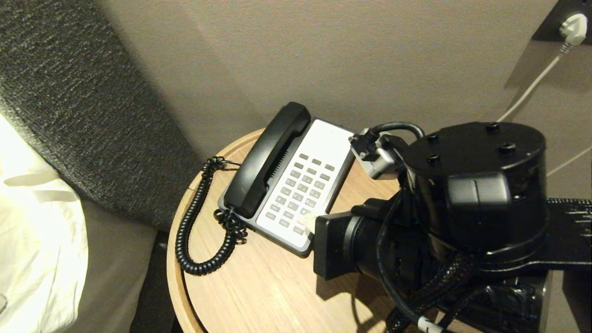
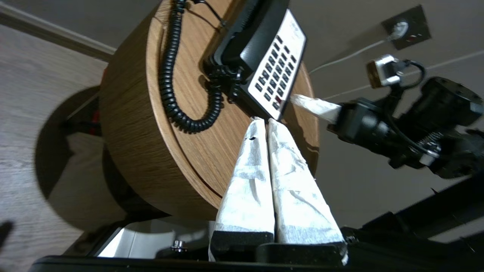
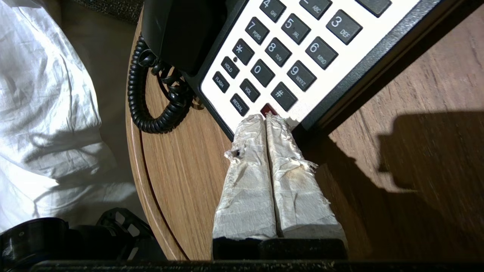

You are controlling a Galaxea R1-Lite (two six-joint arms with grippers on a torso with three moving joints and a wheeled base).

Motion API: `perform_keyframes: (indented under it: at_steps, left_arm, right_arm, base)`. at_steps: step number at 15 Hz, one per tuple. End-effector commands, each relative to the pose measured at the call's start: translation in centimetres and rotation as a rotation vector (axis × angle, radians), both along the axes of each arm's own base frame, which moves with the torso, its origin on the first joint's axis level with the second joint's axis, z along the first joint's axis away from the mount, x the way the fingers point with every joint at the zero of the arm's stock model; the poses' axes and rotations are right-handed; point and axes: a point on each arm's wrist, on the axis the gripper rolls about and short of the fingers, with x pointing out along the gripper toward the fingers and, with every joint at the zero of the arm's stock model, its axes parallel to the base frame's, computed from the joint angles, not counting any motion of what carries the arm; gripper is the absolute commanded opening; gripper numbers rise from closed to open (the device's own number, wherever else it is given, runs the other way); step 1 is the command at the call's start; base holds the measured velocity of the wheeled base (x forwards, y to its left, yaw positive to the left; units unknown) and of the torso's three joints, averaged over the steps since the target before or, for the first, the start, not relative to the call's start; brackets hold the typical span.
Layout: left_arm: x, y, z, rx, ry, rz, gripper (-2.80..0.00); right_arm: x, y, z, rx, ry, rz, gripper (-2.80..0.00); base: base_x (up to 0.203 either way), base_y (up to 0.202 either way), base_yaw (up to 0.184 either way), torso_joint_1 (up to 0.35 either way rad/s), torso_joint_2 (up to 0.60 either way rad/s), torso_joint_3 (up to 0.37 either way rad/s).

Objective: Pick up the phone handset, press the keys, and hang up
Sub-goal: End the call using the dial pad

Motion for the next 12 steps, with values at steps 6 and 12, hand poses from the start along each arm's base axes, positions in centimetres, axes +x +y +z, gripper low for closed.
perform_keyframes:
  at_steps: [6,12]
  left_arm:
    - [0.5,0.3,-0.6,0.001,0.043,0.334,-2.80]
    - [-1.2,0.4,-6.5,0.119,0.080,0.595,-2.80]
  right_arm:
    - [-0.6,-1.4,1.8,0.042,-0.038,-0.018,-2.80]
    - [-1.2,-2.8,2.4,0.057,-0.058,-0.013,-2.80]
  base:
    - [0.000,0.000,0.000,0.000,0.00,0.000]
    - [0.000,0.000,0.000,0.000,0.00,0.000]
